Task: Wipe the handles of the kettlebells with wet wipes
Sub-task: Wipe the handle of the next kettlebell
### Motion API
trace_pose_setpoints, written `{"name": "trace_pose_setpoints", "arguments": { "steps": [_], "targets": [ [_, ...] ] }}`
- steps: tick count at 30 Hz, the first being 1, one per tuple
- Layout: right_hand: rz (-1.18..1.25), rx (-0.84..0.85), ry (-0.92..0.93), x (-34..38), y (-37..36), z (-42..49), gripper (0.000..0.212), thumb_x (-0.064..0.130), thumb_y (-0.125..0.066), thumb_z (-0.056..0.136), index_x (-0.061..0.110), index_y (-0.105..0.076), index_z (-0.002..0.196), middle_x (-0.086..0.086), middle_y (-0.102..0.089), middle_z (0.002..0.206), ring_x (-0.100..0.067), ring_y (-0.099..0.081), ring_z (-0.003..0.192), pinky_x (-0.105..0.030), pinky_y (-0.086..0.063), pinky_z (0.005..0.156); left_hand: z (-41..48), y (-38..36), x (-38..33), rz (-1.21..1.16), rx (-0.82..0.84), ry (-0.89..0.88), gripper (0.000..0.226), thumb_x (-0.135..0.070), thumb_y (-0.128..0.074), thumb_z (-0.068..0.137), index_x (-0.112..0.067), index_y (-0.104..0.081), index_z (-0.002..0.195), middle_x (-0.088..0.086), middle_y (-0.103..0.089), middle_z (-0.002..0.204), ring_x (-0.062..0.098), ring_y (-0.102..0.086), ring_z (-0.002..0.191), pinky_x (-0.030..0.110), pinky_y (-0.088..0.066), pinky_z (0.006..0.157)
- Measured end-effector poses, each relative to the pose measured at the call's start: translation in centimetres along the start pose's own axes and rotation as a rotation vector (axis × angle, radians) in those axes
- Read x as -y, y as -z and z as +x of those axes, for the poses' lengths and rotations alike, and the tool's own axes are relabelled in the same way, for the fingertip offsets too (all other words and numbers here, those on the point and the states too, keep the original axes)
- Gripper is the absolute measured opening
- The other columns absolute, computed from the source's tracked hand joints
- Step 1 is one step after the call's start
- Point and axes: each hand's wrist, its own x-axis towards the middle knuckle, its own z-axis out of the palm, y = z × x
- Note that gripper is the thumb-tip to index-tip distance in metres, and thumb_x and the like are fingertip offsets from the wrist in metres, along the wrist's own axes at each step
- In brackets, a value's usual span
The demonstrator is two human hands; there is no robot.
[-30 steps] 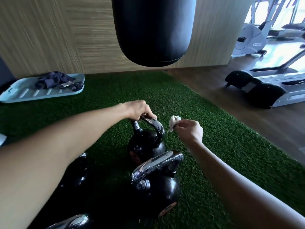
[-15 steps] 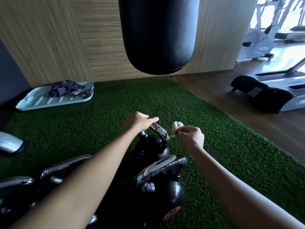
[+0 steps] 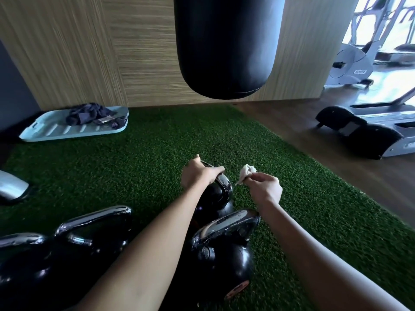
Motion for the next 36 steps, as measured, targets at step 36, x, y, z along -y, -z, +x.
{"name": "trace_pose_setpoints", "arguments": {
  "steps": [36],
  "targets": [
    [-0.599, 0.514, 0.288, 4.7, -16.8, 0.6, 0.022, 0.023, -0.08, 0.084, 0.028, -0.074, 0.105, 0.002, -0.071, 0.098, -0.01, -0.06, 0.07, -0.017, -0.036, 0.046, 0.9, 9.0, 14.1, -0.24, 0.287, -0.164, 0.114, -0.053, -0.081, 0.077, -0.02, -0.015, 0.163, 0.011, -0.046, 0.154, 0.015, -0.049, 0.122, 0.027, -0.041, 0.09]
  ]
}}
